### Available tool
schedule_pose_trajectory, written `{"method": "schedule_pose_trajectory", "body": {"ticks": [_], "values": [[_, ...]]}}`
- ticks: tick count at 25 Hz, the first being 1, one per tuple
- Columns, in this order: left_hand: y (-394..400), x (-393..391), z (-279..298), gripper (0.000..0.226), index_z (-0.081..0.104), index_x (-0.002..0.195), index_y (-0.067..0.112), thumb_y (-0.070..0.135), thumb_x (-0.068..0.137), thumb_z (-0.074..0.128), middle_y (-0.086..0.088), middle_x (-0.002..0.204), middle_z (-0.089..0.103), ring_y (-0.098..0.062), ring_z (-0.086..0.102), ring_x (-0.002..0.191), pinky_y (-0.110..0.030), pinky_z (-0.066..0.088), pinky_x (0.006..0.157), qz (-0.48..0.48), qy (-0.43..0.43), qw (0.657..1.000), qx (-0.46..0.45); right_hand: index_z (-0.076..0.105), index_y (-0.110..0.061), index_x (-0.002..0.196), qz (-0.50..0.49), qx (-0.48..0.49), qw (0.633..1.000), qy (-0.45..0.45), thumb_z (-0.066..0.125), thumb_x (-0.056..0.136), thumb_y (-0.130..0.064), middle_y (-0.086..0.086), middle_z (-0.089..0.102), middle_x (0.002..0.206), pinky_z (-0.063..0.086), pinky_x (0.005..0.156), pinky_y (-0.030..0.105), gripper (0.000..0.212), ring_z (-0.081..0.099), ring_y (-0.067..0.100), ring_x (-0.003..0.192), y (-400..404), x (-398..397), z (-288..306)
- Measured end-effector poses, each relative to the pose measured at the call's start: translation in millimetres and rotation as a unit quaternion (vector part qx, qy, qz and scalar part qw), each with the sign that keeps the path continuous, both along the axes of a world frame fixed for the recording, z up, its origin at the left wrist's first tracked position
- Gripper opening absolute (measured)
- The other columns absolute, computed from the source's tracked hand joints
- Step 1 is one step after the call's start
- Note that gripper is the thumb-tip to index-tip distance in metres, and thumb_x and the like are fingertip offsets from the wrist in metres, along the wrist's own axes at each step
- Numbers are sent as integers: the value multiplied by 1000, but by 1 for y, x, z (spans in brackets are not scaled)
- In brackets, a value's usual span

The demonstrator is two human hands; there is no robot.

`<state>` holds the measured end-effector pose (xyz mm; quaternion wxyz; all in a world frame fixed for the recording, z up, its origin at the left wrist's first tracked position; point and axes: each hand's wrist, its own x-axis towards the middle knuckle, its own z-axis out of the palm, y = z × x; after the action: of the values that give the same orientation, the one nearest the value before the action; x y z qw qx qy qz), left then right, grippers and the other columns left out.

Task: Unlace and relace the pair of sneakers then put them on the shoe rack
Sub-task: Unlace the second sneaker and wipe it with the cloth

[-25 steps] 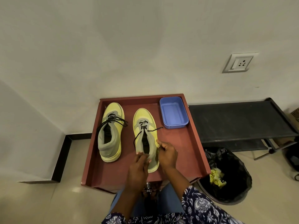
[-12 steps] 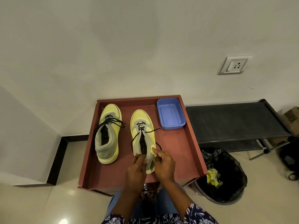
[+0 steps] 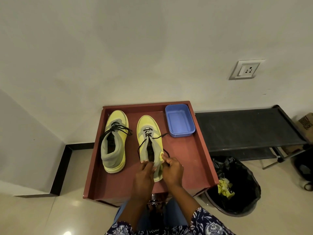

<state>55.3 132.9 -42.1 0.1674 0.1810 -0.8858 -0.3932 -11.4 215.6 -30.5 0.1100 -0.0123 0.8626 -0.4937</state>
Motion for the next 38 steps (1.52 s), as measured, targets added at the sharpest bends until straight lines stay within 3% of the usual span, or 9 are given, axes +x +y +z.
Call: {"method": "schedule_pose_trajectory", "body": {"ticks": [5,10,16,20,24,28,32,34,38], "values": [[-1,0,0,20,64,96,-2,9,89,49,-17,97,60,-23,59,85,-12,35,68,-9,-24,1000,2,62,-7,118,53,66,996,15,49,90,1,14,65,117,44,90,23,32,60,27,106,-9,-27,6],[-1,-1,0,18,64,101,-2,-3,89,51,-18,101,60,-25,60,93,-18,39,71,-13,-34,999,-9,59,-8,122,100,98,990,2,45,90,2,13,61,126,40,97,24,36,57,28,114,-13,-46,8],[-1,-1,-3,17,63,101,0,0,88,54,-17,102,61,-29,63,91,-24,46,71,-14,-40,999,-18,58,-10,124,61,69,996,7,49,92,-4,12,66,116,47,86,24,33,61,24,102,-2,-19,-6],[1,-2,1,20,65,97,-1,6,84,53,-21,97,64,-31,67,81,-27,50,63,-9,-43,999,-24,63,-9,119,49,52,997,-28,52,89,-2,7,68,110,40,76,11,32,62,15,95,12,8,-20],[4,-1,8,26,63,101,-1,14,89,46,-17,102,61,-28,64,83,-21,42,63,13,-41,999,-13,68,-7,110,-9,-61,984,-165,54,84,4,4,71,103,52,79,22,32,64,15,92,24,3,-24],[6,-3,13,17,61,104,0,6,90,54,-14,108,60,-26,61,90,-19,37,67,36,-69,997,16,67,2,99,-60,-202,932,-295,48,83,11,13,69,83,48,55,26,26,59,20,67,33,-8,-15],[13,-8,25,24,57,112,5,7,88,55,-9,121,53,-27,56,102,-27,45,78,56,-105,993,-3,67,-1,93,-78,-208,933,-283,51,86,7,10,67,75,45,47,22,19,55,17,58,40,-14,-6],[26,-11,33,26,60,111,6,3,85,57,-11,118,55,-29,51,104,-33,46,81,61,-90,993,-52,68,-2,94,-82,-207,938,-264,55,85,4,12,70,84,51,57,24,17,61,18,68,43,-16,-2],[46,-25,36,17,67,95,1,-5,79,62,-18,98,61,-31,56,86,-32,49,67,48,-44,997,-47,68,-5,95,-80,-217,945,-233,57,86,1,10,71,89,50,62,22,16,62,15,73,49,-18,7]]}}
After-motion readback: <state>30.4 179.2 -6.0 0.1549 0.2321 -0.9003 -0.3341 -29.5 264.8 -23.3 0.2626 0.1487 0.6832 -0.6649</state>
